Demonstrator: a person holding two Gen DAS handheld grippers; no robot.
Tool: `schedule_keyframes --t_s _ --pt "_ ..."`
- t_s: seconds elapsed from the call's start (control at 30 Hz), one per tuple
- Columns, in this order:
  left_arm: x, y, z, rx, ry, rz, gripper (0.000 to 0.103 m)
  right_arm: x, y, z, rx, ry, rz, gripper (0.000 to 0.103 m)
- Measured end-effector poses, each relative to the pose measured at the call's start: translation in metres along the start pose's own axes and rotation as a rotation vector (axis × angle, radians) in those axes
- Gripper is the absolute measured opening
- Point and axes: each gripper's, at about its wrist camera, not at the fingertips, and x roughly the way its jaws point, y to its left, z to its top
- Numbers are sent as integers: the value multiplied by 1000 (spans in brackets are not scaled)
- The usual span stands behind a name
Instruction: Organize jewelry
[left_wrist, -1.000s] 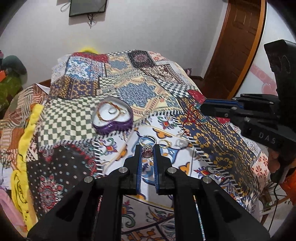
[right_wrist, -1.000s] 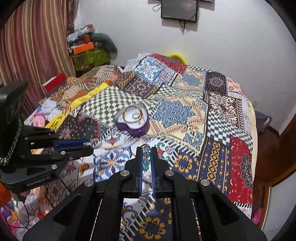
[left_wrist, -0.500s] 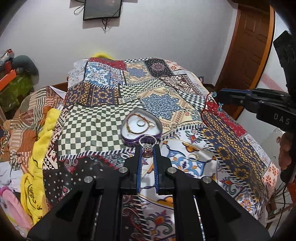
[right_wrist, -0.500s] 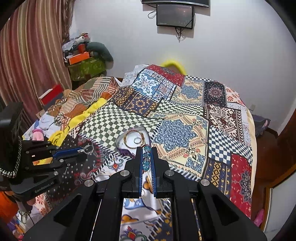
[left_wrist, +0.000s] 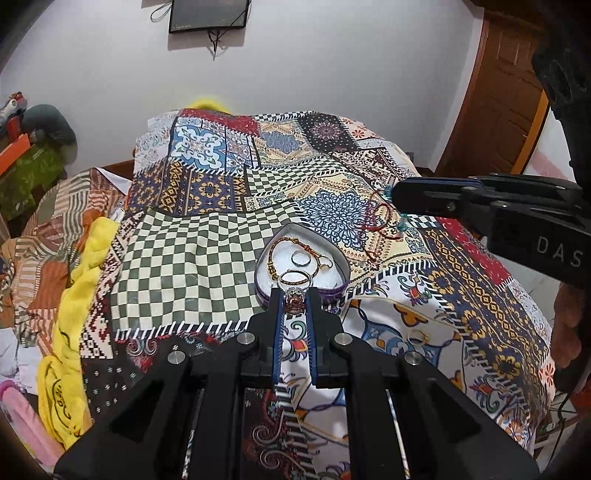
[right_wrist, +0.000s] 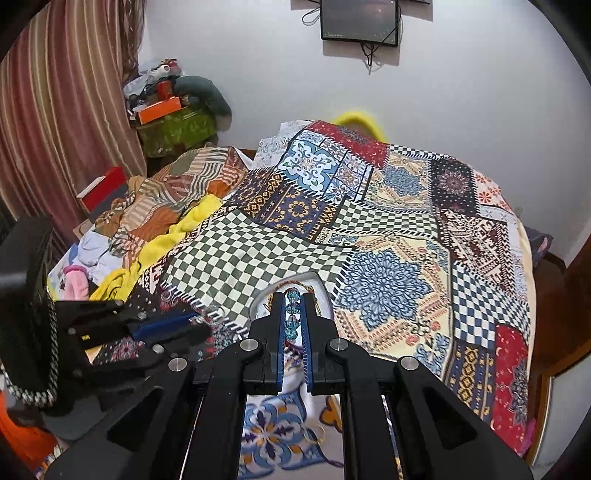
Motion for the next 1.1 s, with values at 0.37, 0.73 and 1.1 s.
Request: schedule_keyframes --t_s 0.37,0.73,1.1 --pt "47 13 5 -40 42 -14 10 42 -12 6 53 70 29 7" --pt "74 22 5 -53 71 -18 10 81 -24 -5 94 168 70 7" --pt "88 21 10 -48 82 -9 10 107 -34 -13 144 245 127 7"
